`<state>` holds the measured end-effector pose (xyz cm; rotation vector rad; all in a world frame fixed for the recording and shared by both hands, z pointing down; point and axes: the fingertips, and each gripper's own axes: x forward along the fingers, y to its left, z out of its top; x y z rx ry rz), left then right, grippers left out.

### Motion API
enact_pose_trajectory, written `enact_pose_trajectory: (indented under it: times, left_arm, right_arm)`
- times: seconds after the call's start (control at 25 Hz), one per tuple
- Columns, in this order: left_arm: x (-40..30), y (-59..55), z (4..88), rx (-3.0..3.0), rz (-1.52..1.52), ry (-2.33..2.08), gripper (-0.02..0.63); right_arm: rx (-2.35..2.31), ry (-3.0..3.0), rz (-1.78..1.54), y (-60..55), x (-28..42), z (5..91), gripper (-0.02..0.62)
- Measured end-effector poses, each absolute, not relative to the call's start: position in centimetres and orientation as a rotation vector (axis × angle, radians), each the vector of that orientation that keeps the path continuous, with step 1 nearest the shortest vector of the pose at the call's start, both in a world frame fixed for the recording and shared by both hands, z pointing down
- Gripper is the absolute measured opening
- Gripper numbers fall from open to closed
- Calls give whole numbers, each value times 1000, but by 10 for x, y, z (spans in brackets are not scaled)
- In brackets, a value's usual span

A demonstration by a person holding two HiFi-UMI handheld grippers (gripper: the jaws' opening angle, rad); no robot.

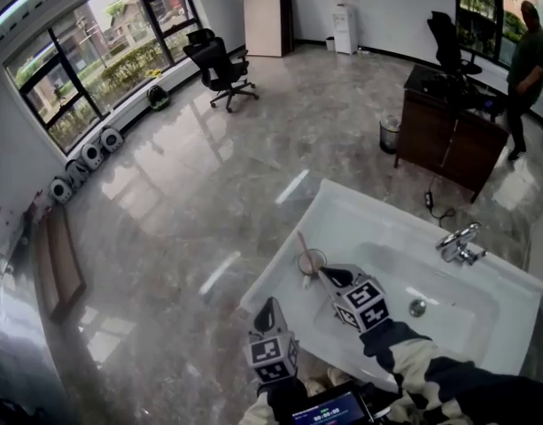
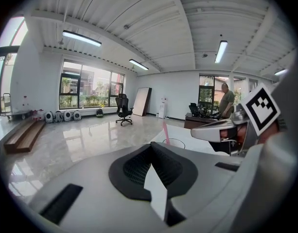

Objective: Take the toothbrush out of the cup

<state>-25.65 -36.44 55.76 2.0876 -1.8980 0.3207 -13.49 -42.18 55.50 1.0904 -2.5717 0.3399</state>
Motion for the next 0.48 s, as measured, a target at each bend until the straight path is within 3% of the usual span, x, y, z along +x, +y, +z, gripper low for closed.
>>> enact_pose_trajectory:
  times: [0.32, 0.36, 0.48]
  left_arm:
    - [-260, -386, 557, 2096, 369, -1873, 5]
    - [-260, -388, 556, 2100, 371, -1874, 5]
    - [-260, -392, 552, 2123, 381, -1871, 5]
  right_arm:
    - [1086, -2505, 326, -472, -147, 566, -2]
    - [1073, -2495, 323, -477, -151, 568, 76]
    - [1025, -2461, 329, -487, -161, 580, 169]
